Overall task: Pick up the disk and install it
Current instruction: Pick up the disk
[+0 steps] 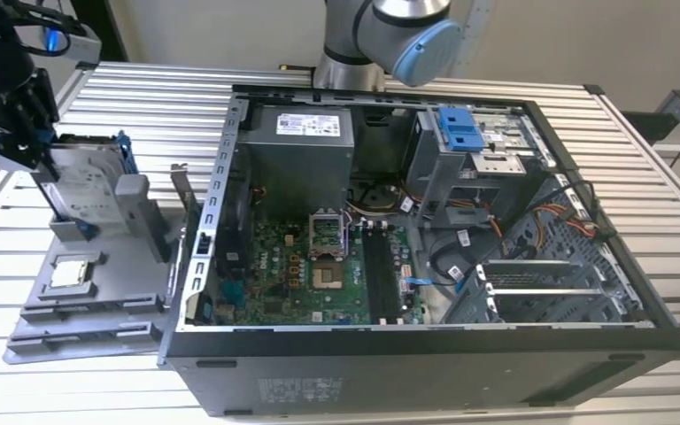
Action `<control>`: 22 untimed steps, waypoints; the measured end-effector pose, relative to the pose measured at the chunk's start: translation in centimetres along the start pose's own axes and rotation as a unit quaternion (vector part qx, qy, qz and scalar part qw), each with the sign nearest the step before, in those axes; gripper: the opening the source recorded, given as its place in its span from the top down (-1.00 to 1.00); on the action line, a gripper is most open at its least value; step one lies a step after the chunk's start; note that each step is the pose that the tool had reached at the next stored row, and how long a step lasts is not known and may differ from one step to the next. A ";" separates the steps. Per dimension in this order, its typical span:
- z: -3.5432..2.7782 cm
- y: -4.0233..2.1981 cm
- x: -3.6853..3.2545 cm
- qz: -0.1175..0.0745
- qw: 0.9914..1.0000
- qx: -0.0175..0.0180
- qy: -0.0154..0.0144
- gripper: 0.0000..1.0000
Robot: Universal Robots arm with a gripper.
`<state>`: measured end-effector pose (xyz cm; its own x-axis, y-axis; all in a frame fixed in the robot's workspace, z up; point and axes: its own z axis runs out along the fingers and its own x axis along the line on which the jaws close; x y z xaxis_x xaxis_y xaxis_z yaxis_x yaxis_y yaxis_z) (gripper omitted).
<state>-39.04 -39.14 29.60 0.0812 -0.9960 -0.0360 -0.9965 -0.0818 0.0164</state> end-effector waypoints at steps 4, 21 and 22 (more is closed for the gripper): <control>-1.11 0.04 -0.04 0.000 1.000 0.001 0.000 1.00; -6.03 0.20 -0.23 -0.001 1.000 0.016 0.001 1.00; -6.19 0.20 -0.23 -0.001 1.000 0.018 0.001 1.00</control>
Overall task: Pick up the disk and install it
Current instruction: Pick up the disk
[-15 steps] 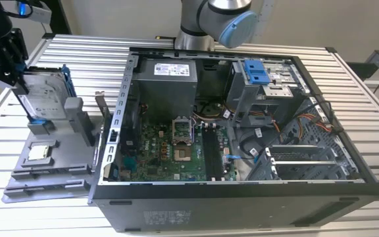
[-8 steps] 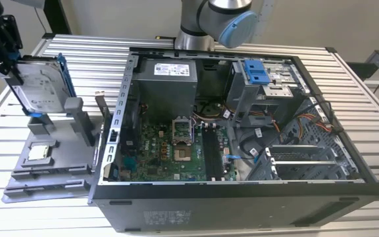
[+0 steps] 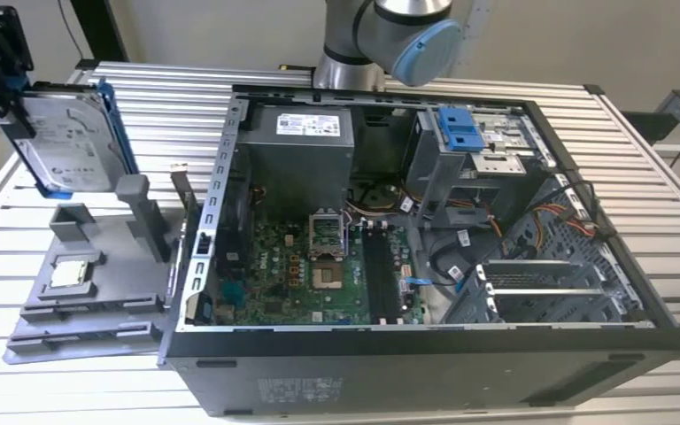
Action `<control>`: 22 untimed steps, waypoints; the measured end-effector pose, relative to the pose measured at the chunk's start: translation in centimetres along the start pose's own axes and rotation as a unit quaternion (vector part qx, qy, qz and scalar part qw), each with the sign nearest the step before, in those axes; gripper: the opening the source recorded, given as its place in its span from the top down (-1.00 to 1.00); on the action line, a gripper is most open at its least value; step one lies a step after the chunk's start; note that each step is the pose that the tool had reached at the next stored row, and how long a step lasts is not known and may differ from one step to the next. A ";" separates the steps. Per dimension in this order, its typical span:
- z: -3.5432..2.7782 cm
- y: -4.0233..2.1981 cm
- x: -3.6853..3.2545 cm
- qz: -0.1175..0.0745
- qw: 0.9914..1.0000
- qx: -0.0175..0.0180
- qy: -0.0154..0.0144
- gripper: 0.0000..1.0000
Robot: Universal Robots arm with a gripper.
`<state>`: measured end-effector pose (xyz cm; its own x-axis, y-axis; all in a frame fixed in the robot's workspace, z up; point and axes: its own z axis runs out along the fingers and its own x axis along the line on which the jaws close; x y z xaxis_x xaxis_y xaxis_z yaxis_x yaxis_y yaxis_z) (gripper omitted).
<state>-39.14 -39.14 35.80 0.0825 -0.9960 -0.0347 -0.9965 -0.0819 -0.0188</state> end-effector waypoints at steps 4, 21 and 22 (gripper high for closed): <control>-0.49 0.00 -0.02 0.000 1.000 0.008 -0.001 1.00; -2.81 0.01 -0.11 -0.001 1.000 0.021 -0.003 1.00; -2.82 0.01 -0.11 -0.001 1.000 0.021 -0.003 1.00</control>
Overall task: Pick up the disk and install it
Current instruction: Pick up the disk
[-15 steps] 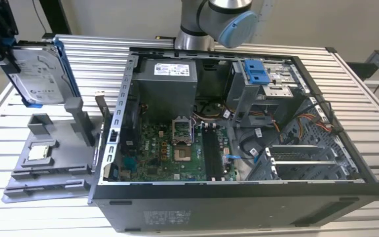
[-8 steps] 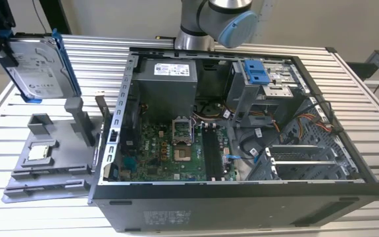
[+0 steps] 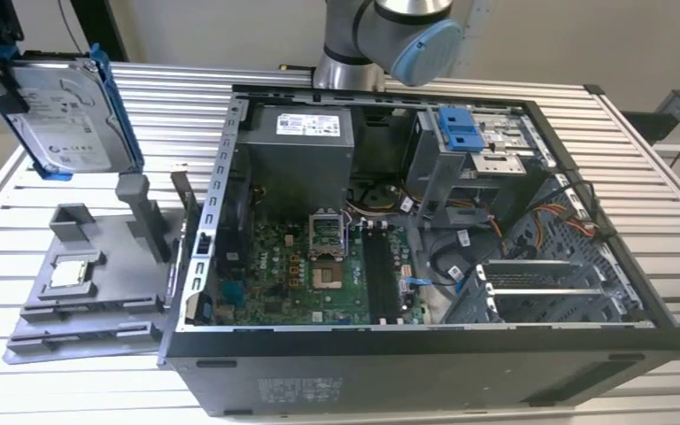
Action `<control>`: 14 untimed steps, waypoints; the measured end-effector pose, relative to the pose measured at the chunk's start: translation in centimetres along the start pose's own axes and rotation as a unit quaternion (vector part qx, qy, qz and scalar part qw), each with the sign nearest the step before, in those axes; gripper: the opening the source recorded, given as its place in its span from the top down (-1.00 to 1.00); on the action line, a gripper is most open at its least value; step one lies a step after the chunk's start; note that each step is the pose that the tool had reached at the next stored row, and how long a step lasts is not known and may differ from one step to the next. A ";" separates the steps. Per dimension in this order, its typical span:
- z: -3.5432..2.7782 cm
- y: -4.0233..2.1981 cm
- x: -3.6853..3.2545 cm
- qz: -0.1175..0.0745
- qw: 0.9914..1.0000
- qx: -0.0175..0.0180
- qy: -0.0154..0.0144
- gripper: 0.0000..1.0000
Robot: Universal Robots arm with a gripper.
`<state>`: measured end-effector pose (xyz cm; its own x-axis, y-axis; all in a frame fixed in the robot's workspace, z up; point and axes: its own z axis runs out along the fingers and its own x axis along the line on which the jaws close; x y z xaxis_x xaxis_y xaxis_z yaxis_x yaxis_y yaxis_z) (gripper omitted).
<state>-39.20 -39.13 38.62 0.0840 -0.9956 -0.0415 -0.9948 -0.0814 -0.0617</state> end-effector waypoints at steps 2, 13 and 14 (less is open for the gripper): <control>-0.01 0.00 0.00 0.000 1.000 0.000 0.000 1.00; -1.78 -0.11 -0.07 0.000 1.000 0.000 0.000 1.00; -2.06 -0.13 -0.08 0.000 1.000 0.000 0.000 1.00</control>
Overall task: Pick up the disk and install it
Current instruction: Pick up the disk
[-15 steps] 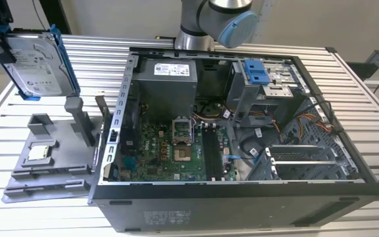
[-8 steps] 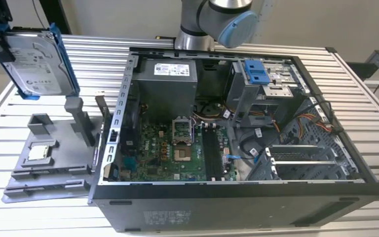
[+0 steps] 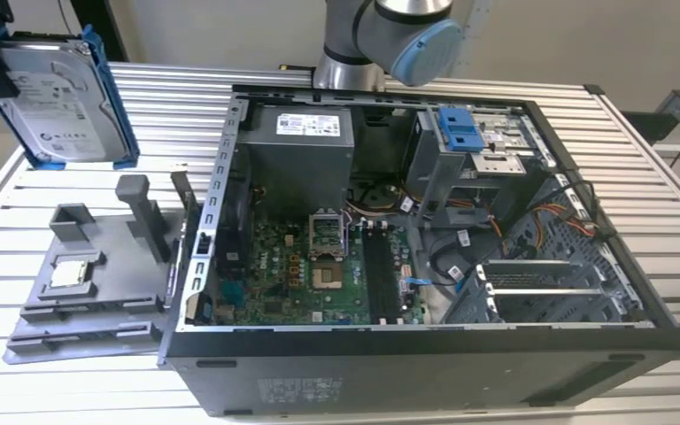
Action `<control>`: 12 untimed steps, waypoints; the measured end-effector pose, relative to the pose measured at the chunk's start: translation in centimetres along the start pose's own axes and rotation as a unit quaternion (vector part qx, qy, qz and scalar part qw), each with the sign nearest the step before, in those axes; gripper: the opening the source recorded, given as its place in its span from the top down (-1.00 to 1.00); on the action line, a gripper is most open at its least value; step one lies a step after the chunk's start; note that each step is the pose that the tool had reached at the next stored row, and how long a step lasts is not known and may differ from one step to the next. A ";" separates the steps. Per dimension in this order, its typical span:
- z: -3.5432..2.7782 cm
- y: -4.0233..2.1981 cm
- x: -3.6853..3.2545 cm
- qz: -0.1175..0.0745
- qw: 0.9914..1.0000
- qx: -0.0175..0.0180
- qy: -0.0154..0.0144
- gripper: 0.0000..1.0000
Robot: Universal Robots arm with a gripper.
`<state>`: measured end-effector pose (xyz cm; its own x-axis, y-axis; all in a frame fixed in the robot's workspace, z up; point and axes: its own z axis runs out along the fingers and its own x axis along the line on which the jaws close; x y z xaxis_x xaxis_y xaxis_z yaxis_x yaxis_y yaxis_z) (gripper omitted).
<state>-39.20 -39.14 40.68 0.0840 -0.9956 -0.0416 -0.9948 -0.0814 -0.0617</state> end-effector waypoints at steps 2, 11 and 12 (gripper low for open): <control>-0.45 -0.03 -0.02 0.000 1.000 0.000 0.000 1.00; -1.93 -0.12 -0.08 0.000 1.000 0.000 0.000 1.00; -2.08 -0.13 -0.09 0.000 1.000 0.000 0.000 1.00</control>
<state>-39.20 -39.14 42.77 0.0840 -0.9956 -0.0416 -0.9948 -0.0814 -0.0617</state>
